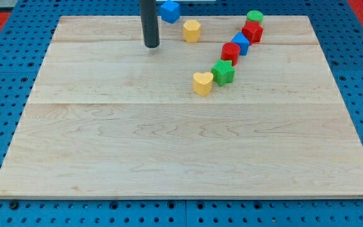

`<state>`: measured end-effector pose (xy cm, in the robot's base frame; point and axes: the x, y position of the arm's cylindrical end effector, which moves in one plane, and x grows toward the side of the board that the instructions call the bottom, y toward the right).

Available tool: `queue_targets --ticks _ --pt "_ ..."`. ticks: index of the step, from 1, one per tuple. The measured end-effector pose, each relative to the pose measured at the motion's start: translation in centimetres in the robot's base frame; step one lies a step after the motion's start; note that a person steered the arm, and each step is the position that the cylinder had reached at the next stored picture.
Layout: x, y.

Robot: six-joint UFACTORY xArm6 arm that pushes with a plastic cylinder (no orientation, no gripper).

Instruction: Move the yellow hexagon towards the top right

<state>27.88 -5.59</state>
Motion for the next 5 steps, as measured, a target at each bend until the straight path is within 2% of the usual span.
queue_targets --ticks 2,5 --pt "-4.1 1.1" --pt "-3.2 5.9"
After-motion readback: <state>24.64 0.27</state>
